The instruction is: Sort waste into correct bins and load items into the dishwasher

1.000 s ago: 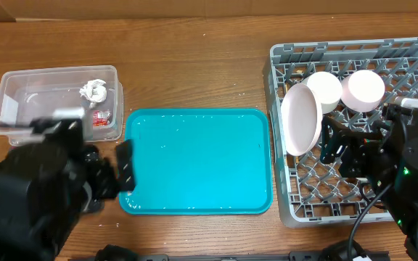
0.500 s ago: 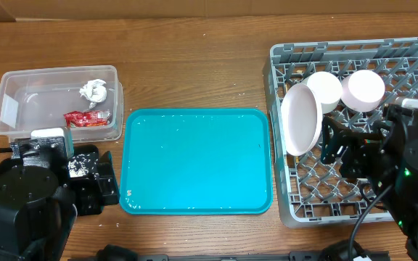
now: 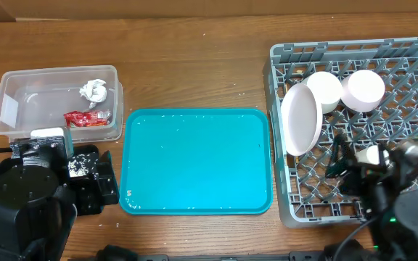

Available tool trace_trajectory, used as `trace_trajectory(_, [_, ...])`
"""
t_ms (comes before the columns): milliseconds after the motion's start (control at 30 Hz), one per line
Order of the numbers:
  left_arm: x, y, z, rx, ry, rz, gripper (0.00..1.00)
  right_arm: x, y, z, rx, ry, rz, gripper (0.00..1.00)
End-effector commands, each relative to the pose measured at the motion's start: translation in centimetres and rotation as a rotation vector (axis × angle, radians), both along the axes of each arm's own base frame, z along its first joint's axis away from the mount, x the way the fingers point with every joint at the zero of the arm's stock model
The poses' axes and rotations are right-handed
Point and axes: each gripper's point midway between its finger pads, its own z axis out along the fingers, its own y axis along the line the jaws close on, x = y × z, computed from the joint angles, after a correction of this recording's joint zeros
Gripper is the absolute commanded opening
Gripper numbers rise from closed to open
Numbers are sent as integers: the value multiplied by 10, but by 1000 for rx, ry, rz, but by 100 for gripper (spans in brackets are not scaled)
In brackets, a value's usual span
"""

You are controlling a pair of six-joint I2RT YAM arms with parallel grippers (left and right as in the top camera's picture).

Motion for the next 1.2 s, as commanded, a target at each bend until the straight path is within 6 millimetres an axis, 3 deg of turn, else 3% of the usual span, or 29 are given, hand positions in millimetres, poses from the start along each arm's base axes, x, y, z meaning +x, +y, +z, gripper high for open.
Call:
trace_trajectory(0, [1,4,2,23,-7,7,100,-5,-2,-41,-6,-9,0,100])
trace_trajectory(100, [1,4,2,23,-7,7,100,-5,-4,-74,8,-39,-12,100])
trace_trajectory(267, [1,4,2,23,-7,7,100,12,1,-108,29,-105,-5,100])
trace_trajectory(367, [1,4,2,23,-7,7,100,22,8,-118,51,-158,21,100])
trace_trajectory(533, [1,4,2,23,-7,7,100,32,14,-115,77,-278,51,100])
trace_trajectory(1167, [1,4,2,23,-7,7,100,32,14,-118,74,-265,51,100])
